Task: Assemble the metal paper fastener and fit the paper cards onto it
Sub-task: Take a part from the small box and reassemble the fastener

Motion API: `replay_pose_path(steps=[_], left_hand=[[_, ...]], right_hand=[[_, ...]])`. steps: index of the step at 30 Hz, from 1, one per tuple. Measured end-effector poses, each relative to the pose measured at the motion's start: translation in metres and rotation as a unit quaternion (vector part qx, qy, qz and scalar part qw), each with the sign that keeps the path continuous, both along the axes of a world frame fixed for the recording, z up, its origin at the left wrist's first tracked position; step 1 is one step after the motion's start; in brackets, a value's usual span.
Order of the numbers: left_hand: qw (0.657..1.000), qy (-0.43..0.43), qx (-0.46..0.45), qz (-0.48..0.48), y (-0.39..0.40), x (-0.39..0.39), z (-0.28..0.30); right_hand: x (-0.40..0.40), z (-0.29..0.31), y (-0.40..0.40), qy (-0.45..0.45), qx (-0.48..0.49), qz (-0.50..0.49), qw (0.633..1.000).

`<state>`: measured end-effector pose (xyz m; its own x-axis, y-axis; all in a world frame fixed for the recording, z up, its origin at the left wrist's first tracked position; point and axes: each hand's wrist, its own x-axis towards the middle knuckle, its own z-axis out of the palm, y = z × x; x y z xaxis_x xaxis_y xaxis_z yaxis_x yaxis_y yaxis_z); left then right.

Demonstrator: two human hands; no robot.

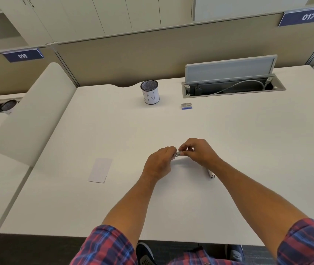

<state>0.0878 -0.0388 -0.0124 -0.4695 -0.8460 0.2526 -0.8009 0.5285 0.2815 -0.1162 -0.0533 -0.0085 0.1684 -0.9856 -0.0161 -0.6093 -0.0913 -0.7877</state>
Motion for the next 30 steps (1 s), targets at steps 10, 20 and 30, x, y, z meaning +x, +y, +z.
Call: replay_pose_path(steps=[10, 20, 30], left_hand=[[1.0, 0.006, -0.01, -0.003, 0.0, 0.001, 0.001], [1.0, 0.01, -0.018, -0.011, -0.003, -0.001, 0.003], [0.999, 0.015, -0.025, -0.013, -0.004, -0.006, 0.008]], right_hand=[[0.001, 0.001, -0.004, 0.083, -0.032, 0.017, 0.996], [-0.009, 0.007, 0.007, 0.193, -0.135, 0.092, 0.967], [-0.018, 0.011, 0.006, 0.213, -0.126, 0.143, 0.958]])
